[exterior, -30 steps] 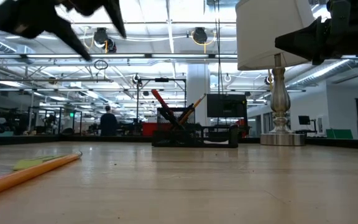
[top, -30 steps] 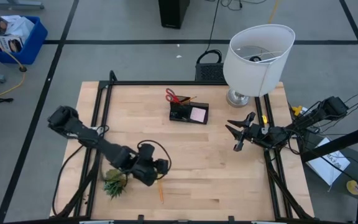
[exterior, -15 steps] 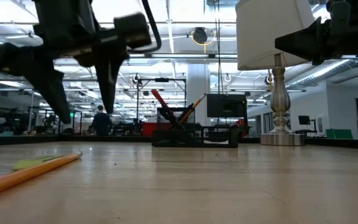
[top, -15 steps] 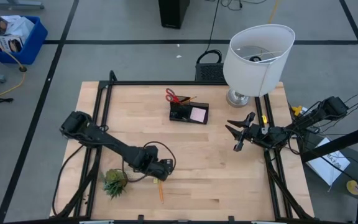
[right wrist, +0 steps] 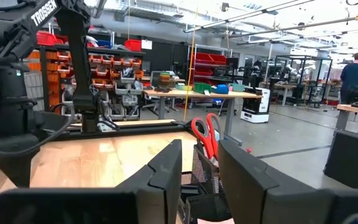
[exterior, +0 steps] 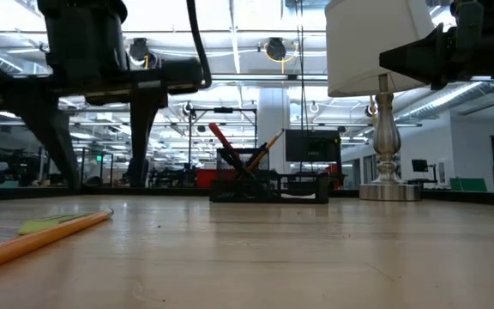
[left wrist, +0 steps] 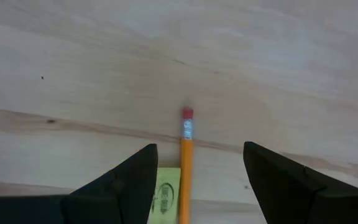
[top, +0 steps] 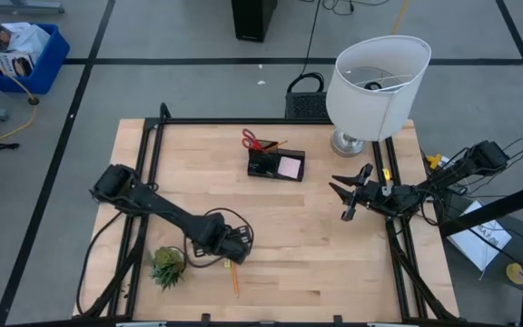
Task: Pick and place office supplies into organizer
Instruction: Put the yellow pencil into the desk organizer
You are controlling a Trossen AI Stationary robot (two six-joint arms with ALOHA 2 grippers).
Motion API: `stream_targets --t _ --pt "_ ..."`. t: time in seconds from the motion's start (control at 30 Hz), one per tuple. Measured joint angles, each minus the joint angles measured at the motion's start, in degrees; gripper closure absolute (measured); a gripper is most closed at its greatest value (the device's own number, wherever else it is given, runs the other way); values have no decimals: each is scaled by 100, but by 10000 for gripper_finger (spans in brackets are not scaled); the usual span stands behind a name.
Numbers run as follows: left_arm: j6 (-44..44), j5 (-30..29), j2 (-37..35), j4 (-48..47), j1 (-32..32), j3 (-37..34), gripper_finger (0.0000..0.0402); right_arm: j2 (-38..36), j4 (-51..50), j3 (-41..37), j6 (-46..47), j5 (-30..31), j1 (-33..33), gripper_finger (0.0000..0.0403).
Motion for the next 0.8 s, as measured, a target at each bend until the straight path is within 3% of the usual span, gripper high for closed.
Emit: stream_targets --t 0.13,0.33,0.8 --pt "-28 12 122 68 0 2 158 1 2 -1 -1 0 0 303" --pt "-188 486 382 143 -17 -1 158 2 -34 0 0 0 2 303" --pt "276 448 415 73 195 -2 158 0 -86 0 0 -2 0 303"
